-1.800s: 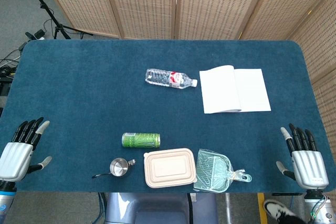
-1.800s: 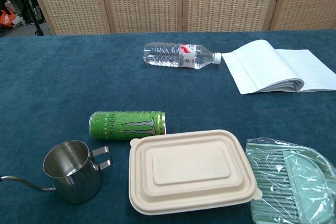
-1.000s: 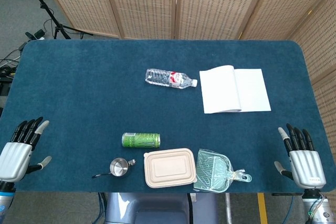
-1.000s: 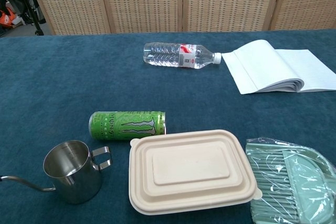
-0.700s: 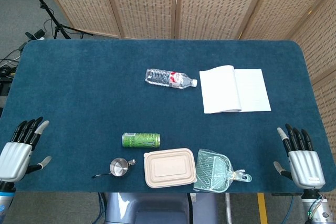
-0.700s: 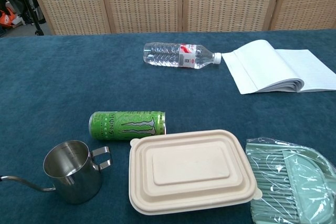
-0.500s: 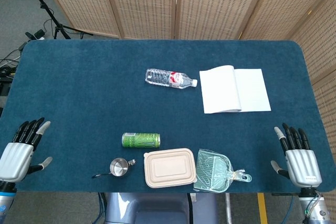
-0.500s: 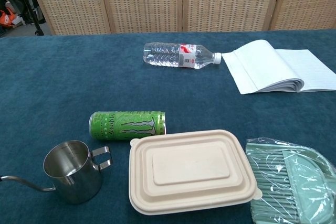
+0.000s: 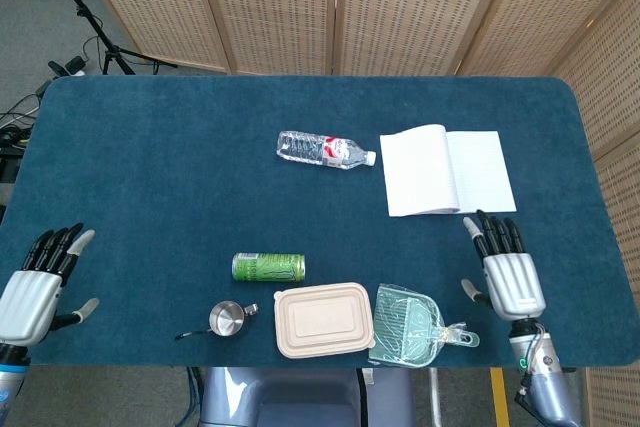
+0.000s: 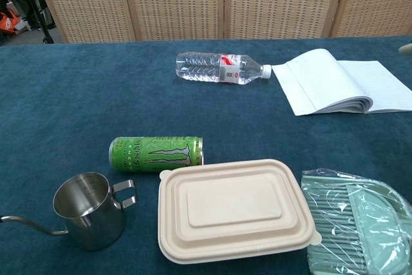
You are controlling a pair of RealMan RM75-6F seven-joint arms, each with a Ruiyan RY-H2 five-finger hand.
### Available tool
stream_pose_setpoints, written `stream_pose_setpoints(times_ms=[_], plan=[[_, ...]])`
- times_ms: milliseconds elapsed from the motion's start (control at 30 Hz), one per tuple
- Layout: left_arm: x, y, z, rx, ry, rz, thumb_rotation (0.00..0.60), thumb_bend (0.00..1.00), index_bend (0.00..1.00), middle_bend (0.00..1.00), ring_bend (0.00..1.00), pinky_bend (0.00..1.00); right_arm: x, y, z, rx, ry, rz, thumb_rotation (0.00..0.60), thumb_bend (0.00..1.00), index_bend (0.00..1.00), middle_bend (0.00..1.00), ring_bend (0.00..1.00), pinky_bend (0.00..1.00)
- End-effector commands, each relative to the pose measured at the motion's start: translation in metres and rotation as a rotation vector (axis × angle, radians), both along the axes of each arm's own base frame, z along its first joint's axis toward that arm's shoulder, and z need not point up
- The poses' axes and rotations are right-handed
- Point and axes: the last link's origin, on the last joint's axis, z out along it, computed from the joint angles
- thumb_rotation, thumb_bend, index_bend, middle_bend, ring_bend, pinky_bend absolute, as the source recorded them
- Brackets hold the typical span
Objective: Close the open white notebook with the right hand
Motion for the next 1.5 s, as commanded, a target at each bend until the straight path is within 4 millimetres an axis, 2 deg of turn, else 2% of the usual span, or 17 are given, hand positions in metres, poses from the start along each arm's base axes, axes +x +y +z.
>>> stream_pose_setpoints(times_ms=[33, 233, 467, 900, 1200, 1500], plan=[[0.0, 0.0, -0.001, -0.006, 0.002, 0.0, 0.6, 0.18, 0.0, 0.0, 0.0, 0.0, 0.006, -0.013, -0.007, 0.003, 0.003, -0.008, 0.6, 0.26, 0.0, 0.0, 0.0, 0.0], [0.0, 0.001, -0.003, -0.011, 0.001, 0.002, 0.6, 0.18, 0.0, 0.0, 0.0, 0.0, 0.018, -0.031, -0.019, 0.026, 0.013, -0.015, 0.6, 0.26, 0.0, 0.0, 0.0, 0.0], [-0.001, 0.002, -0.003, -0.018, -0.005, 0.007, 0.6, 0.18, 0.0, 0.0, 0.0, 0.0, 0.032, -0.054, -0.045, 0.041, 0.012, -0.068, 0.6, 0.26, 0.0, 0.0, 0.0, 0.0], [-0.003, 0.004, -0.006, -0.045, -0.017, 0.016, 0.6, 0.18, 0.0, 0.0, 0.0, 0.0, 0.047, -0.082, -0.083, 0.086, 0.048, -0.104, 0.6, 0.26, 0.0, 0.0, 0.0, 0.0], [-0.007, 0.007, -0.01, -0.065, -0.014, 0.03, 0.6, 0.18, 0.0, 0.0, 0.0, 0.0, 0.048, -0.106, -0.091, 0.062, 0.045, -0.111, 0.6, 0.26, 0.0, 0.0, 0.0, 0.0], [-0.008, 0.009, -0.014, -0.073, -0.009, 0.036, 0.6, 0.18, 0.0, 0.0, 0.0, 0.0, 0.041, -0.124, -0.09, 0.007, 0.03, -0.09, 0.6, 0.26, 0.0, 0.0, 0.0, 0.0]])
